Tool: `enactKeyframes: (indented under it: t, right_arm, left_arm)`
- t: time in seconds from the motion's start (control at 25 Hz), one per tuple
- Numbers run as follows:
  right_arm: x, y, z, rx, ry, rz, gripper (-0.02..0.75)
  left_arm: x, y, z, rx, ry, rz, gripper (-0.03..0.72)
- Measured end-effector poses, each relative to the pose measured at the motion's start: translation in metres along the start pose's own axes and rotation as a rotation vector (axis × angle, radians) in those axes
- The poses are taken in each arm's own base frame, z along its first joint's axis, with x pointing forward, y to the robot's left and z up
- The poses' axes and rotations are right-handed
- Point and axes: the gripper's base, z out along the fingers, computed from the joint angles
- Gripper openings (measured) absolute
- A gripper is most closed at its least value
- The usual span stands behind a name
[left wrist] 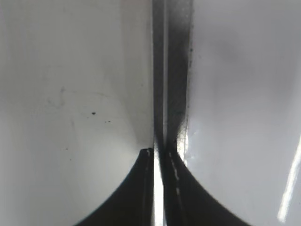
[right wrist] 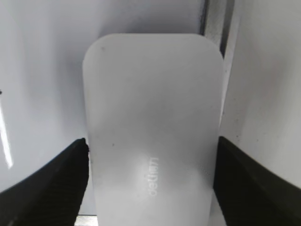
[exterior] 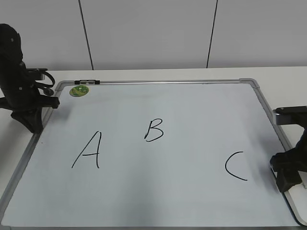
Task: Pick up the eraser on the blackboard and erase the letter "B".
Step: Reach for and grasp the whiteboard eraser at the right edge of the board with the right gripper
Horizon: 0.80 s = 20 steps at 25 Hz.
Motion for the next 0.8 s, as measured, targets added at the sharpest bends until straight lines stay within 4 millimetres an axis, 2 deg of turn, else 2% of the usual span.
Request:
enactKeyframes:
  t: [0.8]
  right_arm:
    - [-0.0002,0.0,0.0004,0.0,-0.001,-0.002,0.594]
  left_arm:
    - [0.0,-0.0003,0.0,0.003,0.0,-0.002,0.016]
